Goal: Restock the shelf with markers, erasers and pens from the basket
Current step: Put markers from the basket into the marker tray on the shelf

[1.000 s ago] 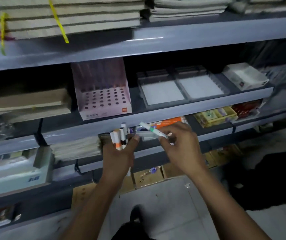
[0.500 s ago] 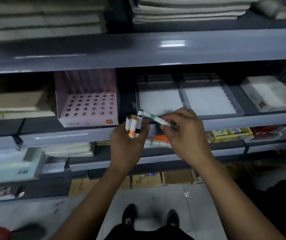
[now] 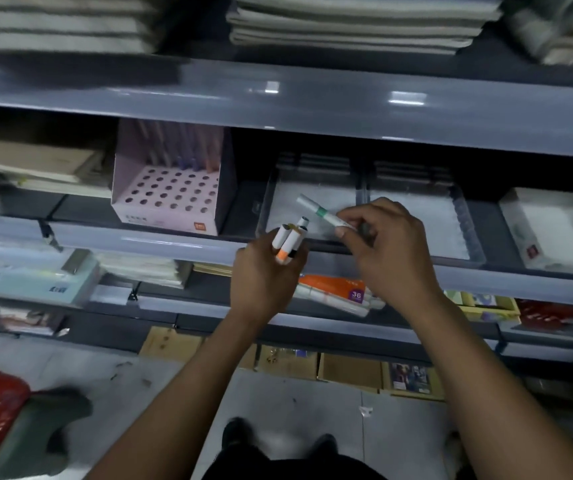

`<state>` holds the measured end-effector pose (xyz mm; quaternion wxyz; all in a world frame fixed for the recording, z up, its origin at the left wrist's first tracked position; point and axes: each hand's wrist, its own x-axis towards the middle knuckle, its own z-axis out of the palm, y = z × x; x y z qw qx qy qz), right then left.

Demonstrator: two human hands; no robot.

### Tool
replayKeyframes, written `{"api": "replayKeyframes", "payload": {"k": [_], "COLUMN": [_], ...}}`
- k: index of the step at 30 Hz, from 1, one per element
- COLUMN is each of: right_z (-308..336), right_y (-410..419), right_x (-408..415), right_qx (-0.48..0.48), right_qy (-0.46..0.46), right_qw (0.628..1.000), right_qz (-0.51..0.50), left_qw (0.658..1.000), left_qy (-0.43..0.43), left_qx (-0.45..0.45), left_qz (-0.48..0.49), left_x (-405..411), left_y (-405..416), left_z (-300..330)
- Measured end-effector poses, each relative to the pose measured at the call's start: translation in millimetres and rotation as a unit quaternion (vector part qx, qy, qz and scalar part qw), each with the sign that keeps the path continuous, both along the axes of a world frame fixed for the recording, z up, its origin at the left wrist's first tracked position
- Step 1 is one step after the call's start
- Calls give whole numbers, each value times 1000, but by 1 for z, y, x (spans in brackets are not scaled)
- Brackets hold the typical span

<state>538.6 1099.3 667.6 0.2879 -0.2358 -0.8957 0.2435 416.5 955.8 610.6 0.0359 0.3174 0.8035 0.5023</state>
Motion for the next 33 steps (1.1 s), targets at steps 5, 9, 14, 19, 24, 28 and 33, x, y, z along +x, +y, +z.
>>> {"api": "replayKeyframes", "payload": {"k": [5, 9, 14, 19, 24, 28, 33], "right_z": [3, 9, 13, 14, 4, -1, -4], "right_y": [8, 20, 41, 48, 48, 50, 48], "right_x": [-22, -54, -95, -124, -136, -137, -136], "right_qx": [14, 15, -6, 38, 34, 60, 78], "right_qy": [-16, -32, -125, -210, -250, -241, -244], "right_qw": [1000, 999, 992, 975, 965, 965, 963], "right_qz": [2, 0, -31, -57, -76, -82, -88], "left_qw": [999, 998, 998, 998, 997, 997, 998], "left_qy": [-17, -27, -27, -32, -37, -43, -37], "left_qx": [28, 31, 29, 33, 44, 48, 45], "left_qz": [-37, -37, -50, -48, -46, -40, -37], "left_x": [-6, -8, -9, -8, -7, -7, -7], "left_y": [-5, -4, -5, -4, -4, -4, -4], "left_z": [-1, 0, -3, -3, -3, -3, -5]}}
